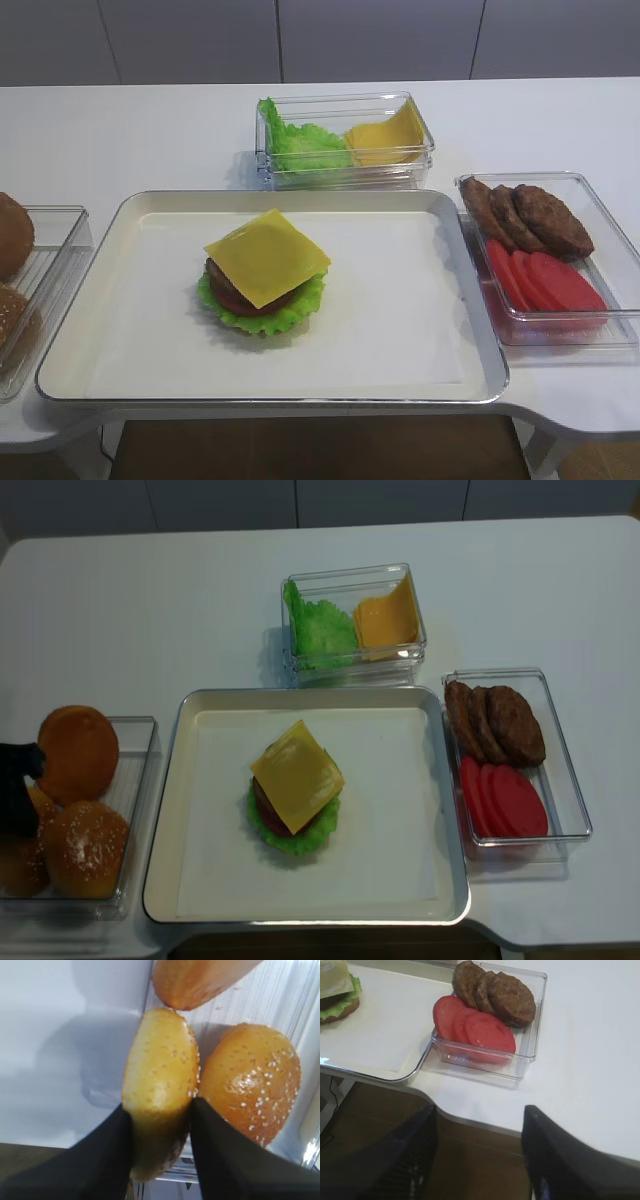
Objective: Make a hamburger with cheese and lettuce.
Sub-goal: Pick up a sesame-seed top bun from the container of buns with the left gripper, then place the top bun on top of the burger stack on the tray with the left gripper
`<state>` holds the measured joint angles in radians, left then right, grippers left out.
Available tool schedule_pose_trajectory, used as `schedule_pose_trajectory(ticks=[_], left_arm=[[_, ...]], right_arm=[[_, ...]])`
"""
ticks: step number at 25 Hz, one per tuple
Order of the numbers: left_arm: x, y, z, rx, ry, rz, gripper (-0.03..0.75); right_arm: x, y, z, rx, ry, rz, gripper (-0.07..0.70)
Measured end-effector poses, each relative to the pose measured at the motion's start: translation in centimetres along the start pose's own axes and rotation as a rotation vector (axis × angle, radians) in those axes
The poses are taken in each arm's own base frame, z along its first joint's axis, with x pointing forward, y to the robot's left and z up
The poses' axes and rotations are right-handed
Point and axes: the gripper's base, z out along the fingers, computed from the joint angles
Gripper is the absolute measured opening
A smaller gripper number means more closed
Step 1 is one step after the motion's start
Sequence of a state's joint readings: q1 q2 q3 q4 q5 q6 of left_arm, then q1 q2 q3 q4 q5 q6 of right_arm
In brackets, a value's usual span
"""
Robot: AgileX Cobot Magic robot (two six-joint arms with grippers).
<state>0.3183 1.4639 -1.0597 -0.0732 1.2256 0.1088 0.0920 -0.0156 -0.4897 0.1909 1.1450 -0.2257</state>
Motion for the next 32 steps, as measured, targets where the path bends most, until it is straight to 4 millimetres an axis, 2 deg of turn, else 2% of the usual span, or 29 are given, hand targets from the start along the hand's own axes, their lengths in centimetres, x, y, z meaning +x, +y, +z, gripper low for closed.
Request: schedule_pose_trajectory(ticks=[13, 32], left_arm=[[0.0, 0.0, 0.0, -0.001, -0.002, 0.001, 0.249], [0.8, -0.2, -1.5, -0.003, -0.057, -0.005, 0.228]], right_arm=[[0.0, 0.0, 0.0, 0.0, 0.0, 0.0, 0.424], [0.0, 0.0, 0.0, 0.0, 0.0, 0.0, 0.424]])
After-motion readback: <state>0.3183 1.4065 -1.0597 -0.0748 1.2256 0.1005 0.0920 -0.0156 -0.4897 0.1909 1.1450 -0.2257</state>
